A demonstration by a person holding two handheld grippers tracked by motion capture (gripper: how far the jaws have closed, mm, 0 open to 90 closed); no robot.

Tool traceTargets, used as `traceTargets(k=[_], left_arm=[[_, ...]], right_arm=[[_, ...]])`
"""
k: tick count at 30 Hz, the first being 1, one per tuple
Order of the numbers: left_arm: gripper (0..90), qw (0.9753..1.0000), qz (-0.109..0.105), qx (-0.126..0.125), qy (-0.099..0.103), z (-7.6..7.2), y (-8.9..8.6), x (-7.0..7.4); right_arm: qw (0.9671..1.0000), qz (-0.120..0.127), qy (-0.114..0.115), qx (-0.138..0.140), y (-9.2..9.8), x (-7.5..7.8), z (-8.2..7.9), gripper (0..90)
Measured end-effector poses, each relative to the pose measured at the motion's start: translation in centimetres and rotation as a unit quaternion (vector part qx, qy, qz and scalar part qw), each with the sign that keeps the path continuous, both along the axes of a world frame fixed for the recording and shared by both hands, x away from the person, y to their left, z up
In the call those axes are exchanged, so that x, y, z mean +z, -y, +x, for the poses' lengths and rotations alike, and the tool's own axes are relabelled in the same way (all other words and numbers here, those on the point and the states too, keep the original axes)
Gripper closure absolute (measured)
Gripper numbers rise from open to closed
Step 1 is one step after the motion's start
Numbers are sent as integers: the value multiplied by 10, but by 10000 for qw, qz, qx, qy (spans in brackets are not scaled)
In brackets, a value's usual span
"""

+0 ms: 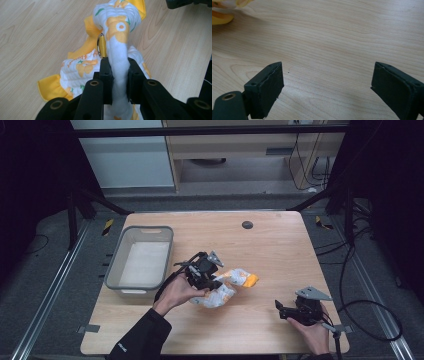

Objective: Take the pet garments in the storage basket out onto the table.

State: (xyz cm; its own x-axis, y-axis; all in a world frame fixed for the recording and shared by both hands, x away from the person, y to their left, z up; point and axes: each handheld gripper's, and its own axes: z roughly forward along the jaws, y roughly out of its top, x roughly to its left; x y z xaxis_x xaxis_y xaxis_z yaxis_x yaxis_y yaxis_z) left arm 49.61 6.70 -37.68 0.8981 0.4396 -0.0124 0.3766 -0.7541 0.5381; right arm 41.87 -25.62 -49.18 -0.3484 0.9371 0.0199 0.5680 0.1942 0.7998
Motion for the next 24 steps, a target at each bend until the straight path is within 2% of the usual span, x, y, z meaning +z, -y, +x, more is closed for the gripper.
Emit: traceTargets(k=[17,24], left_arm=[[760,9998,153,-111,-118,-2,10,-25],[721,9994,217,-186,-205,-3,14,-36]], right_arm=[[10000,-18,-5,-5,0,0,0,103],[10000,-19,-3,-3,0,0,0,101]])
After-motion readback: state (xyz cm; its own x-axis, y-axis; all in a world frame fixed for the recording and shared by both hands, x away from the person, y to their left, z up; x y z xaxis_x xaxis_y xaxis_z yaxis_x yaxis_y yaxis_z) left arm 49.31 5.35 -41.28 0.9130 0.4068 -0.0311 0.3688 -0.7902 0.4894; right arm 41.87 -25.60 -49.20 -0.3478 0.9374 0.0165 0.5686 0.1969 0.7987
